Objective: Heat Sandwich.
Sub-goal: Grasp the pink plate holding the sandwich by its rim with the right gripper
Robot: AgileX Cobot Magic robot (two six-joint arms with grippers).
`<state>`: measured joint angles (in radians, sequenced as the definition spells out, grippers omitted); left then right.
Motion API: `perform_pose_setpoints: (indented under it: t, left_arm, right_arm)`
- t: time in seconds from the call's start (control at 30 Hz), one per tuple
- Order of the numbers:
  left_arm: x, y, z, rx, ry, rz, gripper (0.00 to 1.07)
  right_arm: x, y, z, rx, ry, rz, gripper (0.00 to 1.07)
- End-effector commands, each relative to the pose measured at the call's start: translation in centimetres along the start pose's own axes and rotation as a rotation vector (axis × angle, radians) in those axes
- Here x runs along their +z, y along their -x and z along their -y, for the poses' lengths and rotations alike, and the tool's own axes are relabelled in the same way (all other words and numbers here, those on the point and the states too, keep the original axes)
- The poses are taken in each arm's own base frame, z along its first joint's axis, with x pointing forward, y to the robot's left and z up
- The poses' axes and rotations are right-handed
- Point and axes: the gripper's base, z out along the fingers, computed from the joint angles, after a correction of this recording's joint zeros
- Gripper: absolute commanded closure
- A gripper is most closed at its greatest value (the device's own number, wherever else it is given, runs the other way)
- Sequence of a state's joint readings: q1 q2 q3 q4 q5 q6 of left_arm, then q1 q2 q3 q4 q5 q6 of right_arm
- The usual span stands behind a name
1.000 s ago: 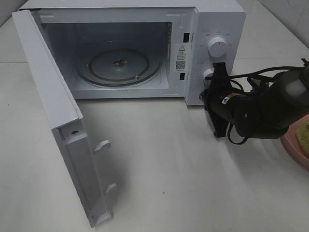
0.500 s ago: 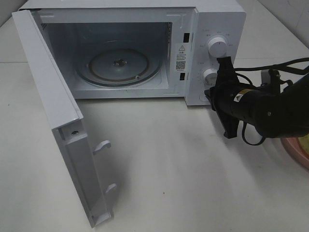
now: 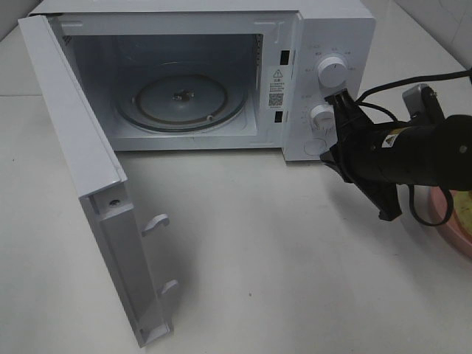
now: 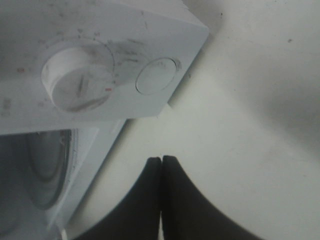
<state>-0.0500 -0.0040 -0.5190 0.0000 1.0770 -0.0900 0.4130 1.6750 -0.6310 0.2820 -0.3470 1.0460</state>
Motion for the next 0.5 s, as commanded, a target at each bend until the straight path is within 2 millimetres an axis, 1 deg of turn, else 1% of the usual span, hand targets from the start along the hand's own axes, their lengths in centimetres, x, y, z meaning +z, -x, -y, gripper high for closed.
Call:
perform_pose_setpoints:
  t: [0.03, 0.07, 0.13, 0.17, 0.2, 0.23, 0.27, 0.3, 0.33, 0.37, 0.43, 0.47, 0.5]
  left_arm:
    - [-0.3, -0.1, 0.0, -0.005, -0.001, 0.028, 0.09]
    - [-0.3, -0.1, 0.0, -0.005, -0.001, 0.028, 0.09]
    - [-0.3, -0.1, 0.0, -0.005, -0.001, 0.028, 0.09]
    - [-0.3, -0.1, 0.0, -0.005, -0.001, 0.028, 0.09]
    - [-0.3, -0.1, 0.0, -0.005, -0.001, 0.028, 0.09]
    - [-0.3, -0.1, 0.0, -0.005, -0.001, 0.028, 0.09]
    - [-0.3, -0.1, 0.0, -0.005, -0.001, 0.028, 0.09]
    - [-0.3, -0.1, 0.0, -0.005, -0.001, 0.028, 0.09]
    - [-0.3, -0.1, 0.0, -0.005, -0.001, 0.028, 0.09]
    - [-0.3, -0.1, 0.0, -0.005, -0.001, 0.028, 0.09]
    - [-0.3, -0.1, 0.0, -0.005, -0.001, 0.028, 0.09]
    - [-0.3, -0.1, 0.0, -0.005, -0.001, 0.028, 0.09]
    - [-0.3, -0.1, 0.0, -0.005, -0.001, 0.028, 0.09]
  right_arm:
    - [-1.2, 0.0, -0.2, -0.164, -0.032, -0.041, 1.04]
    - [-1.8, -0.1, -0.4, -0.264, -0.04, -0.058, 1.03]
    - [-2.3, -0.2, -0.4, -0.362, -0.054, -0.082, 1.03]
    - [-2.3, -0.2, -0.4, -0.362, -0.054, -0.082, 1.03]
    - [-2.6, -0.2, -0.4, -0.395, -0.065, -0.098, 1.02]
    - [-3.2, -0.3, -0.3, -0.484, -0.083, -0.132, 1.02]
    - [-3.4, -0.4, -0.3, -0.525, -0.09, -0.146, 1.01]
    - [-3.4, -0.4, -0.3, -0.525, -0.09, -0.146, 1.01]
    - [-3.7, -0.5, -0.2, -0.58, -0.099, -0.166, 1.01]
    - [-4.1, -0.6, 0.0, -0.685, -0.112, -0.203, 1.0]
    - [-4.5, -0.8, 0.3, -0.799, -0.129, -0.252, 1.0]
    - [-4.5, -0.8, 0.3, -0.799, -0.129, -0.252, 1.0]
    - [-4.9, -1.0, 0.5, -0.885, -0.144, -0.302, 0.99]
